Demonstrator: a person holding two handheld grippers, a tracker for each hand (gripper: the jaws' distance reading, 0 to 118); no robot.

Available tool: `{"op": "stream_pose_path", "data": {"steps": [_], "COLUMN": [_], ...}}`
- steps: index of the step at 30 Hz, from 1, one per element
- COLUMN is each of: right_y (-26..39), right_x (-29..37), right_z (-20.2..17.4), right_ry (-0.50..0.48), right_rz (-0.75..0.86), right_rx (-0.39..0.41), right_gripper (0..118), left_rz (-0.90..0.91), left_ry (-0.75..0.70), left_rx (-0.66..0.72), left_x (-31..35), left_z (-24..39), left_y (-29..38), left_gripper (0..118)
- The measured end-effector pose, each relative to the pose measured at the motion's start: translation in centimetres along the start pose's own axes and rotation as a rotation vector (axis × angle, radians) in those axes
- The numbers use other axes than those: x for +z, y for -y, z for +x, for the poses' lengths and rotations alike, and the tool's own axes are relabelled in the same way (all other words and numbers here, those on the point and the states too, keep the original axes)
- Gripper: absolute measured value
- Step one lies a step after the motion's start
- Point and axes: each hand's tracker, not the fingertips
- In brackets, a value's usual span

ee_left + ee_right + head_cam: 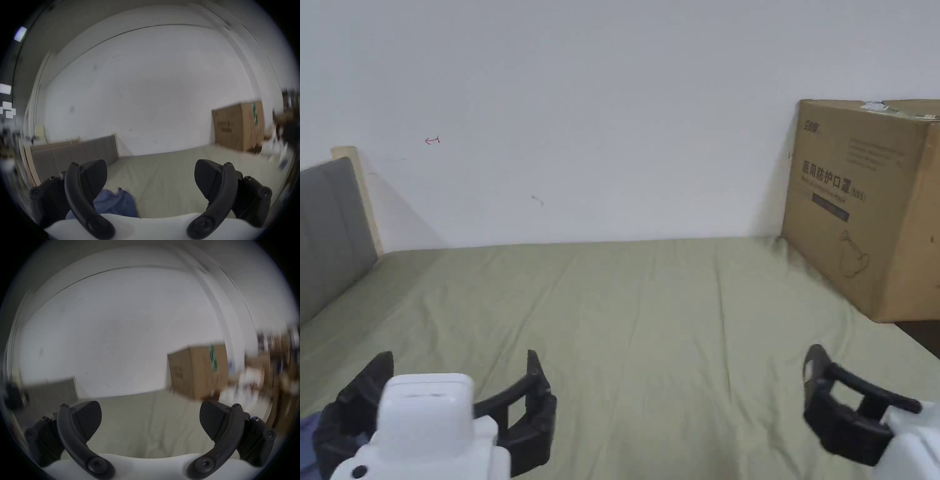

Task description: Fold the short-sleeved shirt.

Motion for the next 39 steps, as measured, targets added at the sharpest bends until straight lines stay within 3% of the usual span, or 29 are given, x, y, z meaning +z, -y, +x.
{"op": "stream_pose_path", "data": {"steps": [1, 2, 6, 12, 16, 21, 25, 34, 39], "right_y": [0.0, 0.1, 0.8, 1.0, 0.6, 0.1, -0.2, -0.1, -0.5], "right_x": [0.3, 0.4, 0.8, 0.8, 0.9, 0.8, 1.1, 1.2, 1.0], "right_z": [-0.8, -1.2, -1.4, -0.6, -0.6, -0.7, -1.2, -0.9, -0.5], "right_ry": [-0.002, -0.015, -0.066, -0.070, -0.036, -0.060, -0.007, -0.008, -0.044], "right_rz": [0.002, 0.001, -0.061, -0.082, -0.059, -0.056, -0.034, -0.042, -0.073], "right_rx": [0.047, 0.044, -0.084, -0.131, -0.107, -0.070, -0.022, -0.027, -0.062], "right_gripper": [118, 118, 118, 118, 118, 118, 118, 118, 118], "left_rz": [0.018, 0.029, 0.045, 0.031, 0.014, 0.008, -0.006, 0.001, 0.013], "left_ry": [-0.028, -0.040, -0.030, -0.016, 0.001, -0.009, 0.003, 0.026, 0.045], "left_rx": [0.001, 0.003, 0.008, -0.011, -0.020, -0.034, -0.031, -0.019, -0.044], "left_x": [0.4, 0.5, 1.0, 0.9, 0.8, 0.7, 0.5, 0.7, 1.0], "left_z": [0.0, -0.1, 0.2, 0.4, 0.6, 0.9, 0.8, 0.3, 0.3], "left_y": [0.1, 0.1, 0.1, 0.0, 0.1, 0.3, 0.3, -0.2, -0.2], "left_gripper": [111, 111, 111, 111, 111, 111, 110, 109, 97]}}
